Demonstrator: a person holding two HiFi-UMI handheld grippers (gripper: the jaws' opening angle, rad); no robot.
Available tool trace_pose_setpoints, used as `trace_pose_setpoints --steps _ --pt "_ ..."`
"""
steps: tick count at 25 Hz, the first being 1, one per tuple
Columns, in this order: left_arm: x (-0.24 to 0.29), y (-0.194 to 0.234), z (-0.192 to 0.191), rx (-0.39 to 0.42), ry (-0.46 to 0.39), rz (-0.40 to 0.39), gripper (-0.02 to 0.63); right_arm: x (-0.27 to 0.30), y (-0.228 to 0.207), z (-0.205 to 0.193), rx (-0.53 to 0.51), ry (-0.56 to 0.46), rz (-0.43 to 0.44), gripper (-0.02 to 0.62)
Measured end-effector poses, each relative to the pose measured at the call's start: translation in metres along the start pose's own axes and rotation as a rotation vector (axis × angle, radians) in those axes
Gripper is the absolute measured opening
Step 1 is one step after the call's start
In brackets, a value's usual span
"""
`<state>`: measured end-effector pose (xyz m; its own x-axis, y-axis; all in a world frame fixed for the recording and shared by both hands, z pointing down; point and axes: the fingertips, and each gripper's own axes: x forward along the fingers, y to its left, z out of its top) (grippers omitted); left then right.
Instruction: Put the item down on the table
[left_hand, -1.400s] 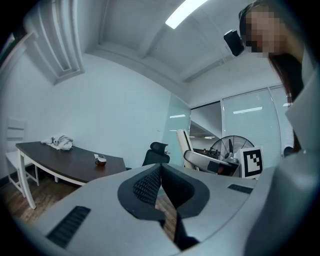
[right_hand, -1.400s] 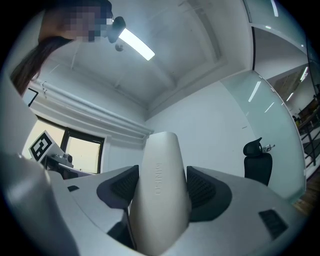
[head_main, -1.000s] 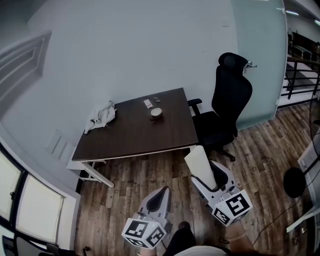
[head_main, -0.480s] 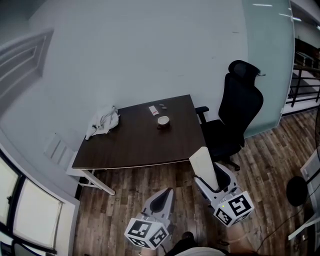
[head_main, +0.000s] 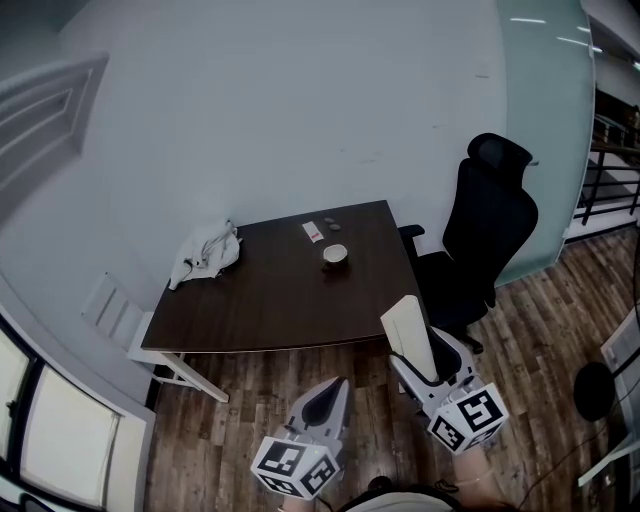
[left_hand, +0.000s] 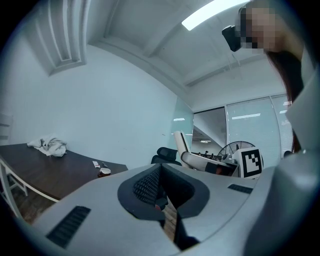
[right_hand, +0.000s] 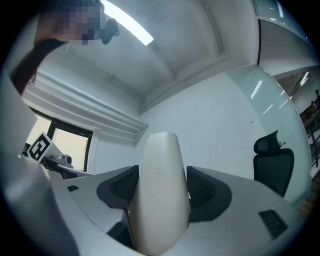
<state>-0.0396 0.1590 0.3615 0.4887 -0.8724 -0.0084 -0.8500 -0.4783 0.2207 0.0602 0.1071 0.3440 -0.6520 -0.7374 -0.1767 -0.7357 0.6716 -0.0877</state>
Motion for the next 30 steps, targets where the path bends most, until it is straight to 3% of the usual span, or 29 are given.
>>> trace_pose_setpoints --steps 15,30 --pt "0.026 0.043 0.014 0.002 0.01 -0.037 0.018 0.051 -0.003 -0.003 -0.031 0.01 -0.011 0.304" --pt "0.097 0.101 0.022 0.016 0.022 -0.03 0.018 0.133 -0.054 -0.022 -0.038 0.021 -0.008 0.304"
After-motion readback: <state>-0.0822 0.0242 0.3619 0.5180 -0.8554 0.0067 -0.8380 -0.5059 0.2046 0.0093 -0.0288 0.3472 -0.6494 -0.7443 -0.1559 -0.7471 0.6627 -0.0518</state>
